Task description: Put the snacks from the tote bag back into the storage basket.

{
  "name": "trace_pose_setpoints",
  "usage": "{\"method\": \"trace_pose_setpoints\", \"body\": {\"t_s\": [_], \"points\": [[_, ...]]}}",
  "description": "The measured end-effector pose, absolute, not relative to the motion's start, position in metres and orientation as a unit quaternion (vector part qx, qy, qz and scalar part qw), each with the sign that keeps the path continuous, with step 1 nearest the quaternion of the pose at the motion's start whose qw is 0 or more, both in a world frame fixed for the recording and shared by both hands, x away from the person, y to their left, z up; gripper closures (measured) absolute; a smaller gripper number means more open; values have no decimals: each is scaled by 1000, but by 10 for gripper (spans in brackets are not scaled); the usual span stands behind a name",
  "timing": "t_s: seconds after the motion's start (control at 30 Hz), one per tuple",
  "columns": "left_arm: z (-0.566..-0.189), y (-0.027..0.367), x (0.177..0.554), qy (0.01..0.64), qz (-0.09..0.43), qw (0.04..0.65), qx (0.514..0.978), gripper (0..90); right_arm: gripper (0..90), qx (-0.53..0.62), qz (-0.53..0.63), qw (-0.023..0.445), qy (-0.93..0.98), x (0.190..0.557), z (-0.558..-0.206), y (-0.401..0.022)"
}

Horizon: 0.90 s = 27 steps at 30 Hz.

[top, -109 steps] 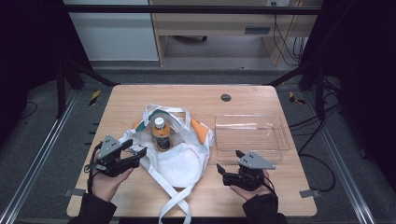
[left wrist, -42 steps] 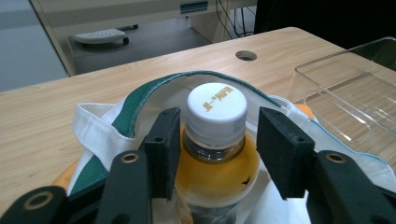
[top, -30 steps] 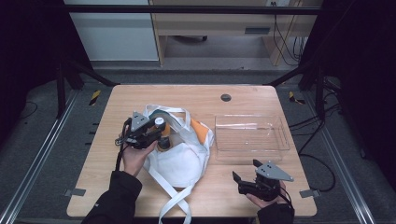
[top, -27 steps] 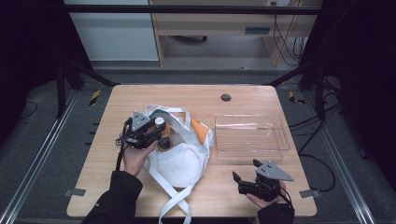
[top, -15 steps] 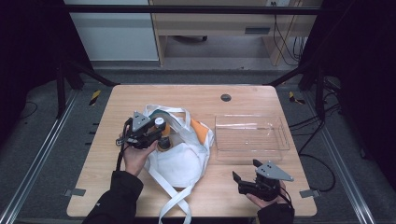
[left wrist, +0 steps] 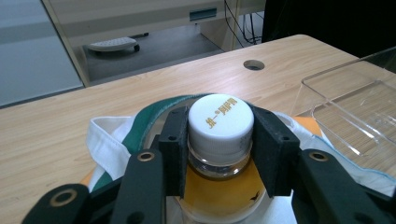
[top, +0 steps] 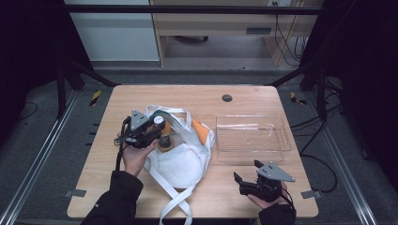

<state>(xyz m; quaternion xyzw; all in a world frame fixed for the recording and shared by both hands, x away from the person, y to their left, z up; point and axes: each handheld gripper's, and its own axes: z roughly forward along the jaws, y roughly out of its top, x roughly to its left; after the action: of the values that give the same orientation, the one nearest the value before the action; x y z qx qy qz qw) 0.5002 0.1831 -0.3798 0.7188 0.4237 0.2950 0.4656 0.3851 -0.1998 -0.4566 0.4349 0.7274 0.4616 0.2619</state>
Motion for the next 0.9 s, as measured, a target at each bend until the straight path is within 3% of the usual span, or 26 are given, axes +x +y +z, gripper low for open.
{"method": "trace_pose_setpoints", "body": {"t_s": [0.9], "points": [[-321,183,472,408,312,481,710,585,135,434,462,264,727,385,-457,-200]]}}
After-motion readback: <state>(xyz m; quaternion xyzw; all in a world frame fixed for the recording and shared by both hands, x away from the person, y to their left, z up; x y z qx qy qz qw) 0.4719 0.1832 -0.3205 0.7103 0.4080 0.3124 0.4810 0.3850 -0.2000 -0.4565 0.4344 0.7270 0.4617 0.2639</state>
